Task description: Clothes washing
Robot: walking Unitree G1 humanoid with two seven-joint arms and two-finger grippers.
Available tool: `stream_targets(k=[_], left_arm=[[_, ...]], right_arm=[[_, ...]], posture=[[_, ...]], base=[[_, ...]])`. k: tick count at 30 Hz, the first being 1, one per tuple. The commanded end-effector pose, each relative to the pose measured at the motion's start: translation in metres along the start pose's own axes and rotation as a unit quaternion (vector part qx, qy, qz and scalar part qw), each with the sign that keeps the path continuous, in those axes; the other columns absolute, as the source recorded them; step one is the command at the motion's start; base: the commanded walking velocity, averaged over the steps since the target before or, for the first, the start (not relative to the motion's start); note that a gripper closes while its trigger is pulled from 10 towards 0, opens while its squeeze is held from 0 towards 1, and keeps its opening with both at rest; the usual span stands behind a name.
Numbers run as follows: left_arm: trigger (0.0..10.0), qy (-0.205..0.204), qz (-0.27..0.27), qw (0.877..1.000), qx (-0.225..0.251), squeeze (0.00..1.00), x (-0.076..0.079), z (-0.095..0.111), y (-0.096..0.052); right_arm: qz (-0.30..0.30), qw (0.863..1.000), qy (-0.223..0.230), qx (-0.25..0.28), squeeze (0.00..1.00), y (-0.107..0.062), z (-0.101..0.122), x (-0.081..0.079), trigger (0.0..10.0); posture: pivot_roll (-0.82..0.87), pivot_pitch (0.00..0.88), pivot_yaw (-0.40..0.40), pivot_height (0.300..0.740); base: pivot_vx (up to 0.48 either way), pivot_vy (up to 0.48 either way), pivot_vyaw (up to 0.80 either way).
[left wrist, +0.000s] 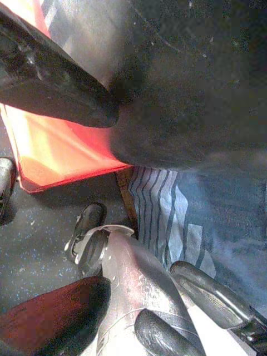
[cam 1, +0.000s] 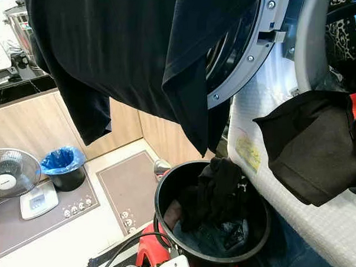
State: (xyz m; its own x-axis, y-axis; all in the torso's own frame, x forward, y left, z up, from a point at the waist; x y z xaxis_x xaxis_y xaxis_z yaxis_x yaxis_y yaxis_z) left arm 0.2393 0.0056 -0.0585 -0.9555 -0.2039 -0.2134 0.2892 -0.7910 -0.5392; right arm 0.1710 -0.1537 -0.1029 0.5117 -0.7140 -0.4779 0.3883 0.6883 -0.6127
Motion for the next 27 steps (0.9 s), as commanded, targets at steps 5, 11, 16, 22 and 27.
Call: stream_targets(k=[5,11,16,22,27], left_arm=[[10.0,-0.002,-0.001,1.0,-0.004,0.0,-0.0006,0.0,0.0003],[10.0,-0.002,-0.001,1.0,-0.004,0.0,-0.0005,0.0,0.0002],[10.0,-0.002,-0.001,1.0,-0.004,0.0,-0.0005,0.0,0.0002],[10.0,-0.002,-0.001,1.0,-0.004,0.0,-0.0005,0.0,0.0002],[10.0,-0.002,-0.001,1.0,-0.004,0.0,-0.0005,0.0001,0.0002]], right_arm=[[0.006,1.0,0.001,-0.001,0.0,-0.0001,-0.0019,-0.0027,10.0],[0.006,1.0,0.001,-0.001,0.0,-0.0001,-0.0019,-0.0027,10.0],[0.006,1.0,0.001,-0.002,0.0,-0.0001,-0.0019,-0.0027,10.0],[0.006,1.0,0.001,-0.002,0.0,-0.0002,-0.0019,-0.0028,10.0],[0.006,1.0,0.001,-0.002,0.0,-0.0002,-0.0019,-0.0028,10.0]], posture=[[-0.08,0.066,0.097,0.74],[-0.08,0.066,0.097,0.74],[-0.08,0.066,0.097,0.74],[-0.08,0.066,0.097,0.74],[-0.08,0.066,0.097,0.74]], base=[[0.0,0.0,0.0],[0.0,0.0,0.0],[0.0,0.0,0.0],[0.0,0.0,0.0],[0.0,0.0,0.0]])
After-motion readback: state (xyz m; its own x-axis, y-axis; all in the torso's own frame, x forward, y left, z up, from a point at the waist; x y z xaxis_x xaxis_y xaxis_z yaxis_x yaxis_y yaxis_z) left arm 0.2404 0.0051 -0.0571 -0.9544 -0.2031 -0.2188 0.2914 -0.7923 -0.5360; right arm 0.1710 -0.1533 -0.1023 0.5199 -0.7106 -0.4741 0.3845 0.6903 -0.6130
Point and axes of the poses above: a point about 5 cm out from each wrist's last joint towards the gripper, its own y axis pointing out of the wrist towards the gripper, its own z axis along the axis of the wrist's last joint, x = y × z, the point moved 6 cm from there along y, pointing out of the wrist towards the gripper, and after that the axes turned 11 degrees about y, right-handed, at the moved point
